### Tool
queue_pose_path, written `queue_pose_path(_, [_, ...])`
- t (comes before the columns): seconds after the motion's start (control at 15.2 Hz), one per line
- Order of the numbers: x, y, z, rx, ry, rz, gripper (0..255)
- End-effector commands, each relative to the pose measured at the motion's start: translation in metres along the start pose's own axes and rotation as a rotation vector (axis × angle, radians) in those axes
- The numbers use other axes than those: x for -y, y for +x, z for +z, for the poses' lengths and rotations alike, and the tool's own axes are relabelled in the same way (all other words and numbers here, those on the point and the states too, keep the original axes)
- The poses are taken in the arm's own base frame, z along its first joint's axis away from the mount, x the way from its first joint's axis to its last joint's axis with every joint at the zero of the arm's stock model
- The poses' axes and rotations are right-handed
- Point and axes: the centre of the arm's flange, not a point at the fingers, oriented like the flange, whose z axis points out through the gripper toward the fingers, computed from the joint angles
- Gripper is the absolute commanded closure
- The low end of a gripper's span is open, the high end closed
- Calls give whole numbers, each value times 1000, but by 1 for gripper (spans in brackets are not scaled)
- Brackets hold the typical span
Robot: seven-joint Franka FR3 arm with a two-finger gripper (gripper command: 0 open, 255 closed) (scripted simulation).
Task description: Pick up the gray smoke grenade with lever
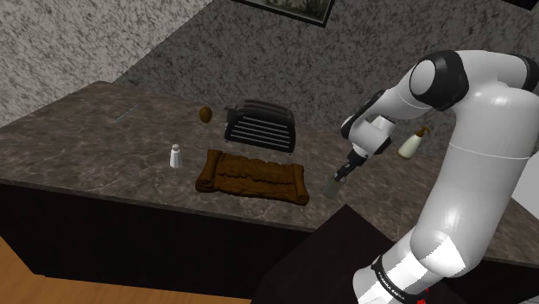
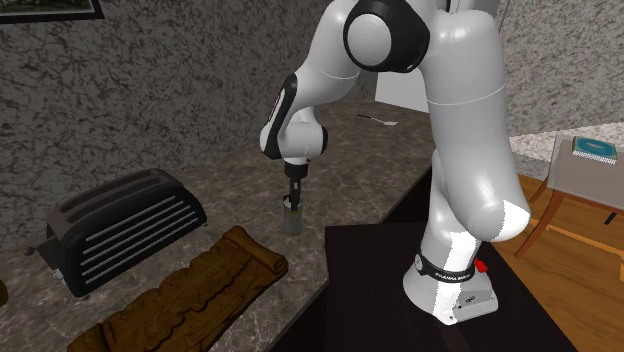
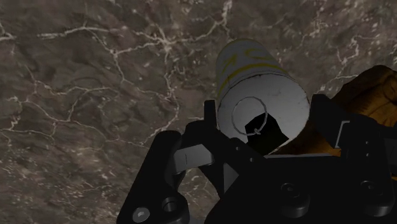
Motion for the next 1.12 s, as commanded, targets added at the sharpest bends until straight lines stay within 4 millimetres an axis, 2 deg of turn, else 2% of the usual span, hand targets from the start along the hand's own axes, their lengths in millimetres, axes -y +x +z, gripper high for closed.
queue_pose_path(0.0, [1, 0, -5, 1, 0, 0, 255])
queue_pose_path(0.92, [8, 8, -78, 1, 0, 0, 255])
queue_pose_path(1.06, [8, 8, -79, 1, 0, 0, 255])
